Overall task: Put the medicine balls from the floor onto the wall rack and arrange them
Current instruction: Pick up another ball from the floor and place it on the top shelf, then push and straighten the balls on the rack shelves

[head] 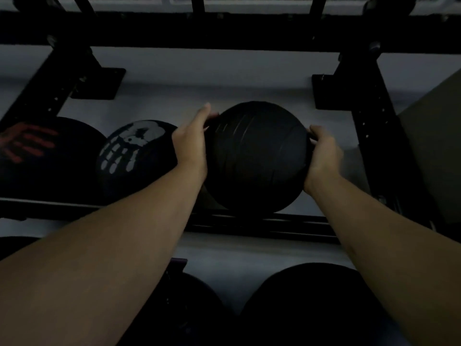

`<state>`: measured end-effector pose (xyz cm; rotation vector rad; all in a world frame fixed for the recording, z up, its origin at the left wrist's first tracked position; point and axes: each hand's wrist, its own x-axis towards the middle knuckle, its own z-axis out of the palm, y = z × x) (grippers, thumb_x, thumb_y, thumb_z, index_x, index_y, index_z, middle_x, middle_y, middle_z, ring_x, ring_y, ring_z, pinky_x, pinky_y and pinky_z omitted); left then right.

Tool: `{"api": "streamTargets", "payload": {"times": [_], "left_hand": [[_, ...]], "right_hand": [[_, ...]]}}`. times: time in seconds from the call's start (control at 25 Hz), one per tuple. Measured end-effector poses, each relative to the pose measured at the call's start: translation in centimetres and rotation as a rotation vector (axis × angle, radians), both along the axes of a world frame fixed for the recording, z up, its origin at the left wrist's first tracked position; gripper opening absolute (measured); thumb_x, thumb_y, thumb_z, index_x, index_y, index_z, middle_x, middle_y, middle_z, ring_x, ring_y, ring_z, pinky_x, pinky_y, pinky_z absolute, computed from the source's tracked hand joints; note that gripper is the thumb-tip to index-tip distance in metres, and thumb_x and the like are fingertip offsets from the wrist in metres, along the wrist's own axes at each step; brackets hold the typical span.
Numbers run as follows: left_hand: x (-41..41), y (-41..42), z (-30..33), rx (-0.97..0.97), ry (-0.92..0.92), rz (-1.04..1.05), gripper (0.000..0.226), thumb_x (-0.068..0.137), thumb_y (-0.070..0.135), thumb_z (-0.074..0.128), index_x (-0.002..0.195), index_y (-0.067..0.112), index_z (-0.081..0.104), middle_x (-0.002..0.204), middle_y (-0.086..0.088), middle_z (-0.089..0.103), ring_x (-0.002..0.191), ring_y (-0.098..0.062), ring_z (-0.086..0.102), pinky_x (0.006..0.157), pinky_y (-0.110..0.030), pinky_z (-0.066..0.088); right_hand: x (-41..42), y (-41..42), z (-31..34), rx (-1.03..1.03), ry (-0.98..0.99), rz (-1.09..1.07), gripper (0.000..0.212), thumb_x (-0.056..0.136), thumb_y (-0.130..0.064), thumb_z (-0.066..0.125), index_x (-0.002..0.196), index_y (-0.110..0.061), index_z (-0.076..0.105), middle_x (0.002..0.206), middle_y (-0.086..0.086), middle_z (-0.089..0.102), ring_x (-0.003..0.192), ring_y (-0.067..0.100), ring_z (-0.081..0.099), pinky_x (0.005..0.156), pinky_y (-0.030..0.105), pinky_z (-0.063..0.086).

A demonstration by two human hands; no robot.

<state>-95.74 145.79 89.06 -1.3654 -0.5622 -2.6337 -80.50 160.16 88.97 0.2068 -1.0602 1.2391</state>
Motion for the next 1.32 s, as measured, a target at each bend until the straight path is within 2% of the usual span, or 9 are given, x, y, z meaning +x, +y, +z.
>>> {"api": "streamTargets", "payload": {"times": [0.12,0.2,0.28,0.4,0.48,0.64,0.84,1.12,1.32], "left_hand": [[-1.2,0.8,0.3,0.018,0.089,0.133,0.014,0.092,0.028,0.082,0.084,0.018,0.086,0.090,-0.006,0.083,0.090,-0.021,0.079,0.089,-0.037,0.065],[-2.0,1.4,0.6,-0.002,0.106,0.230,0.013,0.092,0.029,0.083,0.085,0.019,0.086,0.092,-0.007,0.082,0.094,-0.023,0.079,0.092,-0.039,0.064],[-2.2,1.9,1.3,-0.014,0.089,0.333,0.022,0.093,0.031,0.082,0.100,0.011,0.087,0.104,-0.013,0.083,0.106,-0.030,0.079,0.100,-0.044,0.064],[-2.7,2.8,1.2,-0.074,0.130,0.400,0.033,0.099,0.038,0.073,0.110,0.009,0.084,0.113,-0.015,0.082,0.113,-0.032,0.077,0.104,-0.047,0.061],[-3.3,4.1,-0.5,-0.180,0.258,0.460,0.040,0.103,0.047,0.063,0.122,0.016,0.079,0.127,-0.007,0.078,0.122,-0.025,0.071,0.109,-0.040,0.056],[-4.7,7.0,-2.6,-0.328,0.549,0.699,0.042,0.114,0.040,0.042,0.147,0.025,0.063,0.152,0.001,0.061,0.142,-0.015,0.054,0.114,-0.023,0.036],[-4.7,7.5,-2.6,-0.410,0.658,0.859,0.071,0.093,0.073,0.051,0.151,0.033,0.054,0.152,0.002,0.054,0.144,-0.023,0.050,0.121,-0.046,0.043],[-3.9,6.5,-3.1,-0.518,0.657,0.907,0.067,0.105,0.063,0.048,0.162,0.029,0.041,0.167,-0.005,0.041,0.155,-0.032,0.037,0.127,-0.051,0.035],[-1.0,5.0,-4.7,-0.773,0.649,1.064,0.067,0.113,0.056,0.026,0.173,0.030,0.010,0.183,-0.007,0.006,0.166,-0.039,0.007,0.132,-0.059,0.014]], "right_hand": [[-0.7,-0.1,0.5,0.097,0.125,-0.062,0.022,0.086,-0.025,0.066,0.083,-0.010,0.083,0.096,0.012,0.082,0.105,0.039,0.076,0.094,0.059,0.060],[-1.4,0.1,0.6,0.177,0.163,-0.177,0.025,0.091,-0.023,0.062,0.084,-0.011,0.082,0.096,0.010,0.081,0.102,0.034,0.076,0.096,0.054,0.060],[-2.1,0.9,0.6,0.281,0.152,-0.353,0.025,0.094,-0.025,0.061,0.084,-0.017,0.082,0.094,0.007,0.081,0.099,0.029,0.075,0.094,0.047,0.060],[-3.2,2.3,0.5,0.446,-0.046,-0.511,0.027,0.102,-0.038,0.058,0.108,-0.022,0.078,0.119,0.006,0.074,0.113,0.021,0.068,0.098,0.037,0.055],[-3.7,2.7,0.3,0.463,-0.239,-0.538,0.037,0.106,-0.050,0.045,0.120,-0.027,0.071,0.129,0.003,0.068,0.122,0.020,0.063,0.096,0.029,0.050],[-5.9,4.4,-1.0,0.529,-0.544,-0.709,0.061,0.101,-0.070,0.037,0.154,-0.042,0.046,0.161,0.007,0.042,0.150,0.031,0.036,0.122,0.043,0.032],[-6.1,4.2,-1.2,0.568,-0.607,-0.761,0.062,0.103,-0.069,0.031,0.159,-0.044,0.036,0.162,0.012,0.036,0.149,0.040,0.035,0.124,0.049,0.031],[-5.8,2.0,-2.2,0.581,-0.701,-0.837,0.059,0.111,-0.054,0.020,0.167,-0.034,0.022,0.171,0.018,0.021,0.156,0.041,0.024,0.129,0.051,0.020],[-3.1,1.5,-4.2,0.695,-0.925,-0.892,0.062,0.113,-0.047,0.022,0.169,-0.028,0.003,0.177,0.018,-0.001,0.164,0.032,0.003,0.132,0.043,0.004]]}}
